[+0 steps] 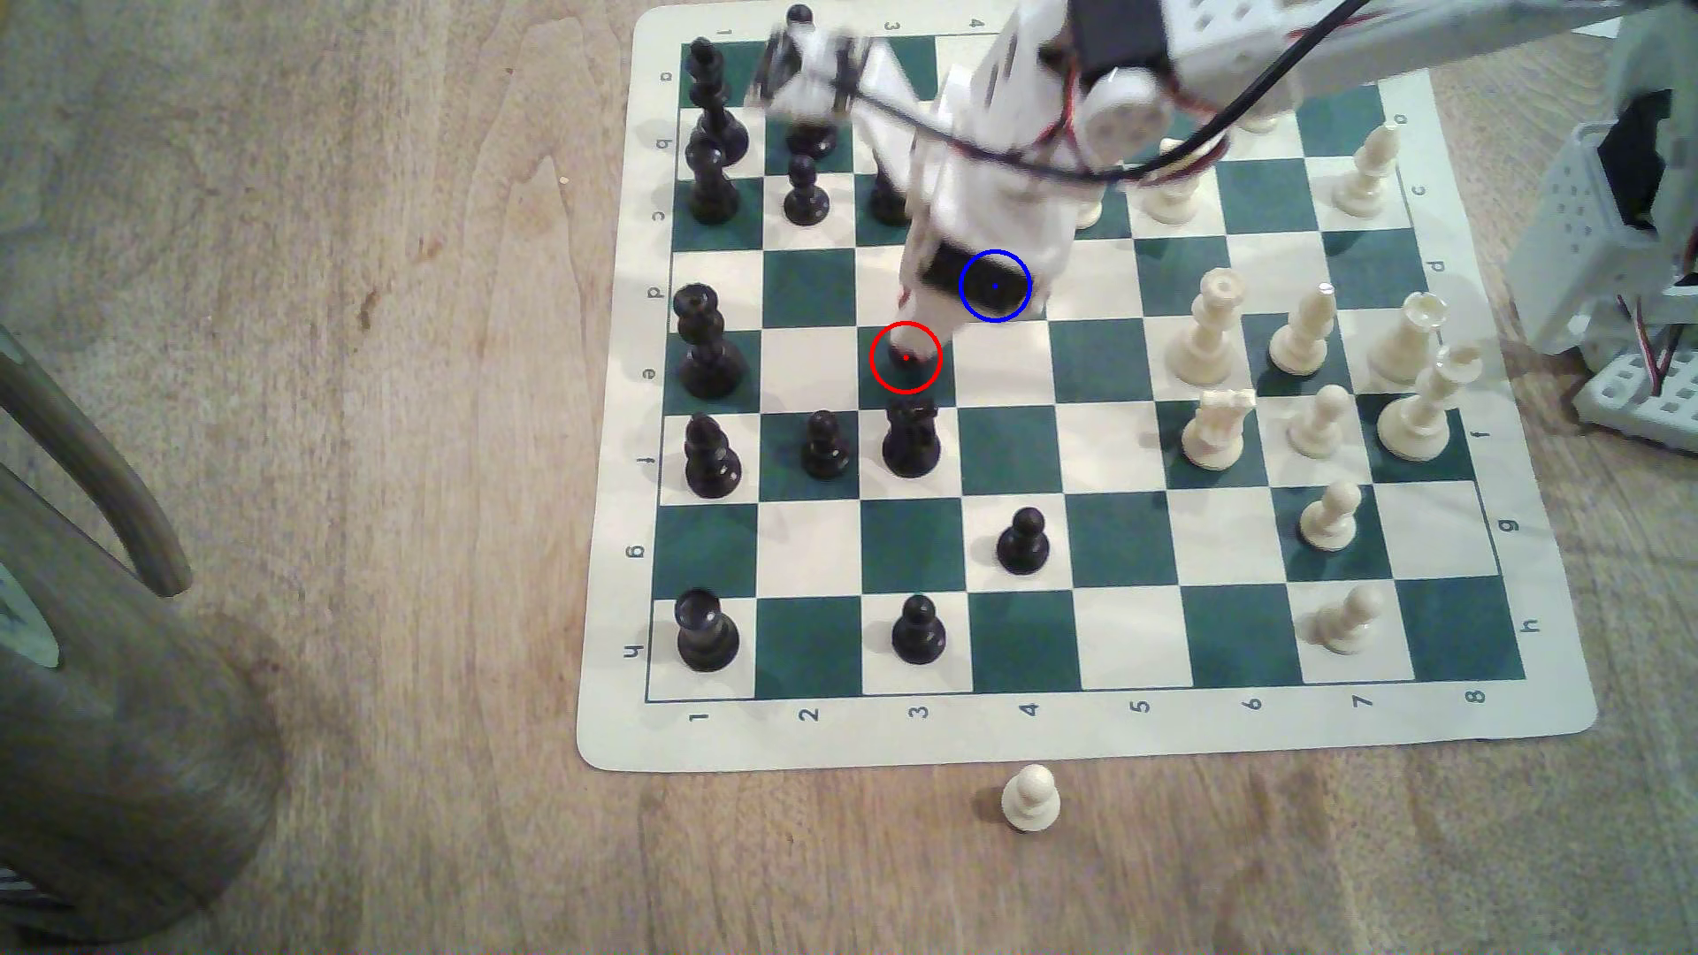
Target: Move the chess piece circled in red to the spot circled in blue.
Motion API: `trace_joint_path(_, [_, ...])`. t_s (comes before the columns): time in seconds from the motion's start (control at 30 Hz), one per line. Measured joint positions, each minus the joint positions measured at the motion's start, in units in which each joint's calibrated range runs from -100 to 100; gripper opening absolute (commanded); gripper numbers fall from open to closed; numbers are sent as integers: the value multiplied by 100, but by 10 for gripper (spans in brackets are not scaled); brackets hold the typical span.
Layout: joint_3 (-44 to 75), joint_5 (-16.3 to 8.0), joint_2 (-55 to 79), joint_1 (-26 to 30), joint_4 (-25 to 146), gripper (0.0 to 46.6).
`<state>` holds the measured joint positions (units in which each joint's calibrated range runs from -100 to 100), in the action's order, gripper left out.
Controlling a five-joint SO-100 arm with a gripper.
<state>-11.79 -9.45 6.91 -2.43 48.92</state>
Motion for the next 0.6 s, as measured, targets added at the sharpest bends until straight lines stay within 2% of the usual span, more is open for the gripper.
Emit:
trace_joint_path(0.3, [0,24,-1274,-177,622,3])
trace_joint_path(0.5, [-27,117,-1332,-546,677,3])
trace_joint_path(0.6, [-434,186,-1232,-833,622,3])
